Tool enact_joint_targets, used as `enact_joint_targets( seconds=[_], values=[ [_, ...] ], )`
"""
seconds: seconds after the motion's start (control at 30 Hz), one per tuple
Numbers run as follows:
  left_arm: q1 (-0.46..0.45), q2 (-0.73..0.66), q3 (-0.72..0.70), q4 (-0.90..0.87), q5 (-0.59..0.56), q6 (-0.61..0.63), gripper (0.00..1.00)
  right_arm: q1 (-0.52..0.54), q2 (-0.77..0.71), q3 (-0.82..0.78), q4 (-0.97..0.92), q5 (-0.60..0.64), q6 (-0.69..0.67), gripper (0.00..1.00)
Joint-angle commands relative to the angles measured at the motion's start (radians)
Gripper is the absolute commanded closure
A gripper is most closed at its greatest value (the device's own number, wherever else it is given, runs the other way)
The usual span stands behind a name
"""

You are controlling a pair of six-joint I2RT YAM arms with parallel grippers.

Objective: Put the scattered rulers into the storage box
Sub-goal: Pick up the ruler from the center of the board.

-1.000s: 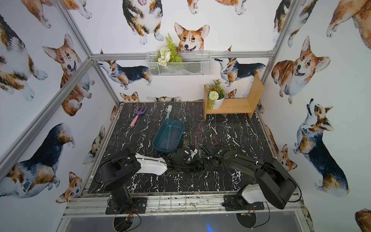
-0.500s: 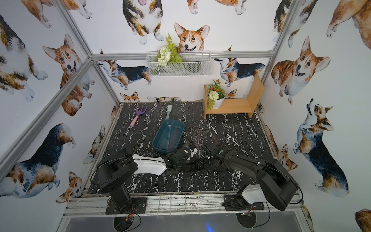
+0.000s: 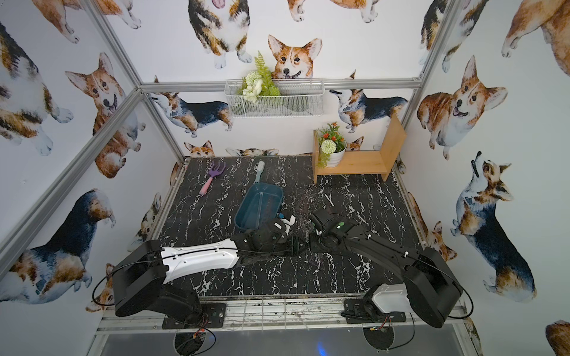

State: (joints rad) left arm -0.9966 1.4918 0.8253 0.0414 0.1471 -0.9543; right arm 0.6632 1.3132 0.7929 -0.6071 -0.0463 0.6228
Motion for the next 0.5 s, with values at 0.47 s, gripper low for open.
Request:
enact_joint_targets(
  seconds=[0.47],
  values=[
    [0.011,-0.036,-0.073,-0.111,-0.067,0.056,0.53,0.079,0.132,0.034,-0.117,0.147,-0.015,0.54]
  ],
)
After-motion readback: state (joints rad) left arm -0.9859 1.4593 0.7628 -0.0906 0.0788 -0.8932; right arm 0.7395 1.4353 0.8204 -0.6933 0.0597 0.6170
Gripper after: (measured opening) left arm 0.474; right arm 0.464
